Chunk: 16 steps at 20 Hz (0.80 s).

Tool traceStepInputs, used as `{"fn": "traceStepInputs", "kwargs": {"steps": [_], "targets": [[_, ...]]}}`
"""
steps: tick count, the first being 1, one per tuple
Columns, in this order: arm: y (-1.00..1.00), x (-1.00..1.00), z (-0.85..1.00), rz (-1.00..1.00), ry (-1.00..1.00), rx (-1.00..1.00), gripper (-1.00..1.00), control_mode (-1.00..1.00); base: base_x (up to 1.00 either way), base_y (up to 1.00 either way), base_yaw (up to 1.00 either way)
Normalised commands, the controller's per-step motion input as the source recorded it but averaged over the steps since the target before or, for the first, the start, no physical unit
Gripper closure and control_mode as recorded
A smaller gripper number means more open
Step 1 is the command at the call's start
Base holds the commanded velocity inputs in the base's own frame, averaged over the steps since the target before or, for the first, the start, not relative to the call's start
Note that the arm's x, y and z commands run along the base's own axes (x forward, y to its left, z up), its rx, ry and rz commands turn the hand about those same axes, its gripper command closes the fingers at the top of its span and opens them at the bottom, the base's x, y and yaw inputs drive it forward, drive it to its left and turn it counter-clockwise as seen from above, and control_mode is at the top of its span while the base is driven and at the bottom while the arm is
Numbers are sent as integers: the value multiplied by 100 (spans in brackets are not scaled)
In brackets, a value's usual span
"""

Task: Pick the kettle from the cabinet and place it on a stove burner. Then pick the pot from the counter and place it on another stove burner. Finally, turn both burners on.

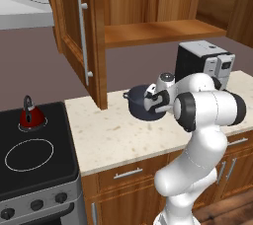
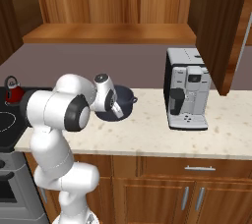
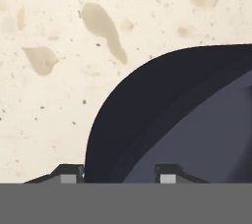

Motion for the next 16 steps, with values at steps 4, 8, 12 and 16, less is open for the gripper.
{"fn": "traceStepInputs", "kwargs": {"steps": [4,8,12,16], "targets": [[0,0,-9,0,0,0,100,-100,0,0,0],[0,-4,-3,-5,-3,0,100,-100,0,0,0],[0,-14,23,-6,-2,-1,100,-100,0,0,0],[0,-13,38,-5,-2,-4,100,-100,0,0,0]]}}
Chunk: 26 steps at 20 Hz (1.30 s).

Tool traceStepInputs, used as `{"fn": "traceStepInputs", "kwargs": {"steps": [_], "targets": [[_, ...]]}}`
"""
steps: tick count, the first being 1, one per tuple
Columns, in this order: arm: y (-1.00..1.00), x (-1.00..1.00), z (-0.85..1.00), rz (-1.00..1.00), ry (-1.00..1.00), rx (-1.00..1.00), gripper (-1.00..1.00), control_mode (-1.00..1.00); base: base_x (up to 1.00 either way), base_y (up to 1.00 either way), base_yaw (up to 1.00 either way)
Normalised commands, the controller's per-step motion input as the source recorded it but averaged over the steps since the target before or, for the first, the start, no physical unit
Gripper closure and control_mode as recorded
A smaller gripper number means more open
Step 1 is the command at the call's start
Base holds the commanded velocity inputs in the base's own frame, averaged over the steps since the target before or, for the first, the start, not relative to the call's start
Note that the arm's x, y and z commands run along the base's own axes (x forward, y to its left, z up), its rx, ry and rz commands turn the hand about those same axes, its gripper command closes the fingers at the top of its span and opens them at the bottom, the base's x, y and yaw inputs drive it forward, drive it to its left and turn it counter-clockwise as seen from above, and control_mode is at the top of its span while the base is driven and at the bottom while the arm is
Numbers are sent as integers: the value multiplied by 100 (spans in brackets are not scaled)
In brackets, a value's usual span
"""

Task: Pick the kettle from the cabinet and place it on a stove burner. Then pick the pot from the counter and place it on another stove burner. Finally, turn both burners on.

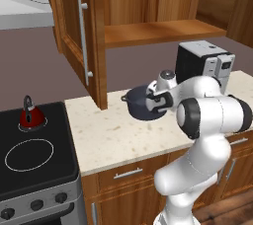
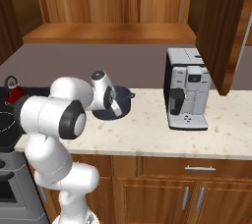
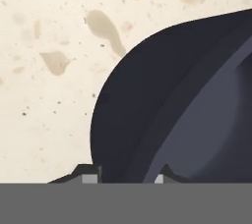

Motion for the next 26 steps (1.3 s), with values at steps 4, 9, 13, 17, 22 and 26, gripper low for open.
{"fn": "traceStepInputs", "kwargs": {"steps": [4,9,13,17,22,26], "targets": [[0,-25,39,-5,-3,-3,100,-100,0,0,0],[0,-26,40,-6,-2,-1,100,-100,0,0,0],[0,-25,41,-6,-1,0,100,-100,0,0,0],[0,-34,47,-7,-1,0,100,-100,0,0,0],[-4,-40,51,-6,0,0,100,-100,0,0,0],[-3,-46,47,-5,0,0,100,-100,0,0,0]]}}
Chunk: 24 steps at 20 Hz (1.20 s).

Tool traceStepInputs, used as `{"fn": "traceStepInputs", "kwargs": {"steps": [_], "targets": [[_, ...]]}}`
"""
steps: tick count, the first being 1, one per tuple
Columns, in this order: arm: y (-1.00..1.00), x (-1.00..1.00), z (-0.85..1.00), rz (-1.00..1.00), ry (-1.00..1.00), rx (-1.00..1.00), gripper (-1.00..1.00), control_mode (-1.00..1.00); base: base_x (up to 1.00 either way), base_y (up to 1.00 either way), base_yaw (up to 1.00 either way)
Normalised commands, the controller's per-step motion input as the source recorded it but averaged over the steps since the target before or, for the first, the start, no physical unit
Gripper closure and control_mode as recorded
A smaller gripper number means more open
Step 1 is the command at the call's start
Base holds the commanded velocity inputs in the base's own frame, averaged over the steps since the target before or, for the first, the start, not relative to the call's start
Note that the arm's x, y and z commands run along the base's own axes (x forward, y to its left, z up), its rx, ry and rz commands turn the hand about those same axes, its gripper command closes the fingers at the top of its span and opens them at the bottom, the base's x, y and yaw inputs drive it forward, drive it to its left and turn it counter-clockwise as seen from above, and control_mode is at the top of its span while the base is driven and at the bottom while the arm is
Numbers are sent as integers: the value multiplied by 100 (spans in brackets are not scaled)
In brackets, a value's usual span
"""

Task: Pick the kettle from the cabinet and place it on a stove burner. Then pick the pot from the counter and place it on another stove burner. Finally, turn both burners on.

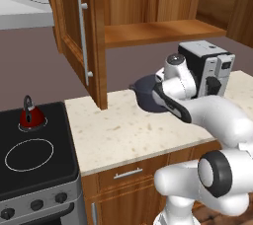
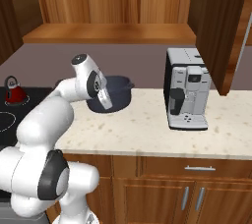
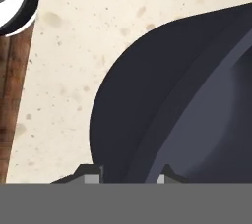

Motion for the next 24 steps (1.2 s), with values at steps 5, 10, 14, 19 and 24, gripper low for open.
{"fn": "traceStepInputs", "kwargs": {"steps": [5,10,14,19,24], "targets": [[-1,-47,47,-5,0,0,100,-100,0,0,0],[-3,-42,43,-6,0,1,100,-100,0,0,0],[-2,-36,38,-5,0,1,100,-100,0,0,0],[-2,-35,30,-5,0,1,100,-100,0,0,0],[-3,-35,26,-5,0,2,100,-100,0,0,0]]}}
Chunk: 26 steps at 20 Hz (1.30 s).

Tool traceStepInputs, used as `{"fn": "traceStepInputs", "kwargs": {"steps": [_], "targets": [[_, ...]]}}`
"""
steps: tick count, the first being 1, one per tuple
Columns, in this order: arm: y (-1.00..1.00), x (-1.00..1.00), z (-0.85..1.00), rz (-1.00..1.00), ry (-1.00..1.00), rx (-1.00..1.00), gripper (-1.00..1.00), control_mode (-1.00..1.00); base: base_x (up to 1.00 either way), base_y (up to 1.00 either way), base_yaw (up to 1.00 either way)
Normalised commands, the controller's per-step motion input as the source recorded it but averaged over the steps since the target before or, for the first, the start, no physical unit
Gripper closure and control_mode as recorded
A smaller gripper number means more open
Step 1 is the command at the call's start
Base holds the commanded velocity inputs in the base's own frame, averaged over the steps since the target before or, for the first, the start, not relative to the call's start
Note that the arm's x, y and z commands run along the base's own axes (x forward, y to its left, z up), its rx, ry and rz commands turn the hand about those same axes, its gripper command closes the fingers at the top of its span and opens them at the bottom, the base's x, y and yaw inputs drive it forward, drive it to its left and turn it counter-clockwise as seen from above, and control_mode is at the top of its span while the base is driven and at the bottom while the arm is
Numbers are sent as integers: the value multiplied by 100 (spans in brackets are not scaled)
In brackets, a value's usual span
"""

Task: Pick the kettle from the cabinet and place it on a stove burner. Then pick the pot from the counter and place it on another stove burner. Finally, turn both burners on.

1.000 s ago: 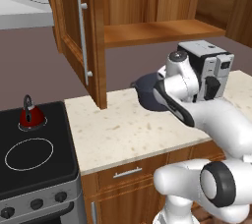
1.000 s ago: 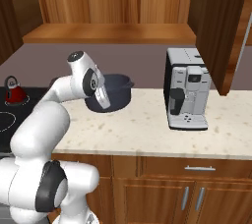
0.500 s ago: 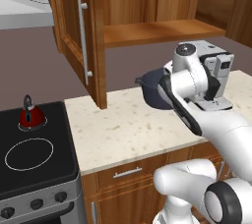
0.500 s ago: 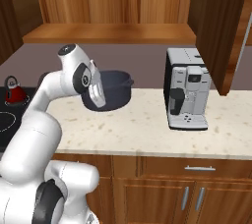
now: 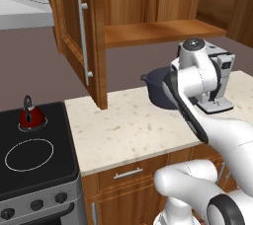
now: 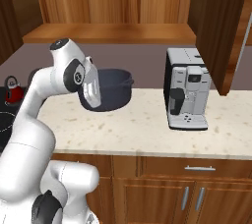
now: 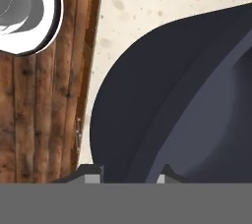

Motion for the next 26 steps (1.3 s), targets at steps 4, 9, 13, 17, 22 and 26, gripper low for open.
{"fn": "traceStepInputs", "kwargs": {"steps": [4,9,13,17,22,26], "targets": [[-3,-37,18,-4,0,1,100,-100,0,0,0],[-6,-41,1,-1,-5,0,100,-100,0,0,0],[0,-39,-8,0,-19,0,100,-100,0,0,0],[0,-35,-6,0,-19,0,100,-100,0,0,0],[0,-21,-1,0,-11,0,100,-100,0,0,0],[0,0,0,0,0,0,100,-100,0,0,0]]}}
